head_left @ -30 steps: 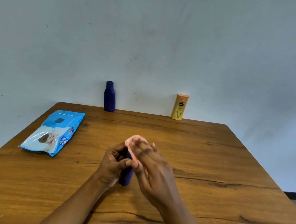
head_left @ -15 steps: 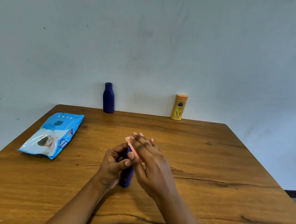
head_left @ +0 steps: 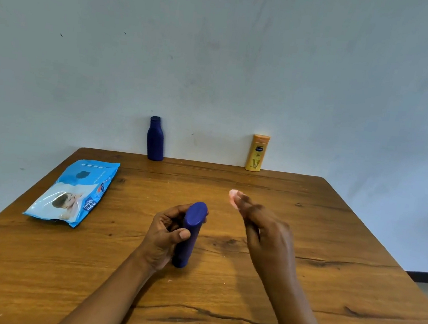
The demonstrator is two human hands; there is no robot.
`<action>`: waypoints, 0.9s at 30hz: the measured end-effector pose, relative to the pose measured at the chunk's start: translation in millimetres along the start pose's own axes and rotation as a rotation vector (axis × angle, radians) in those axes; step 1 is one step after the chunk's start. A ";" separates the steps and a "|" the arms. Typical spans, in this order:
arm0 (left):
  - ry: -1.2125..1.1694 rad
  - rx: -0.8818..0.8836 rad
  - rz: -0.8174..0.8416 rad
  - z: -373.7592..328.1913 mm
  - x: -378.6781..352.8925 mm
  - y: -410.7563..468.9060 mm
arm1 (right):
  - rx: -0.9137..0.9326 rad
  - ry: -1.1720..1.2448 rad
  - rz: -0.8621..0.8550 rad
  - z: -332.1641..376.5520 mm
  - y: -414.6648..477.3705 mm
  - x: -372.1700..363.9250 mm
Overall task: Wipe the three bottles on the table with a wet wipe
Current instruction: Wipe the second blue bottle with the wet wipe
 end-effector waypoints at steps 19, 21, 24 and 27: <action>0.017 0.025 0.020 -0.6 2.3 -1.0 | 0.223 -0.076 0.244 21.4 12.8 -27.7; 0.029 0.024 -0.013 -0.9 1.9 -2.3 | 0.073 -0.093 0.195 10.7 23.1 -24.9; 0.028 0.020 -0.071 -5.8 3.7 -4.7 | -0.139 0.060 0.093 2.1 21.7 -17.7; 0.121 0.014 -0.097 -19.3 5.8 -9.3 | -0.187 0.196 0.054 5.5 9.1 -18.5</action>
Point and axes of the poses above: each hand's wrist, its own y-axis towards the middle knuckle, its own x-axis out of the back of the hand, z = x × y, the point moved 2 cm from there along y, towards the middle knuckle, and after that the axes turned 4 degrees about z, right-handed, at the moved point
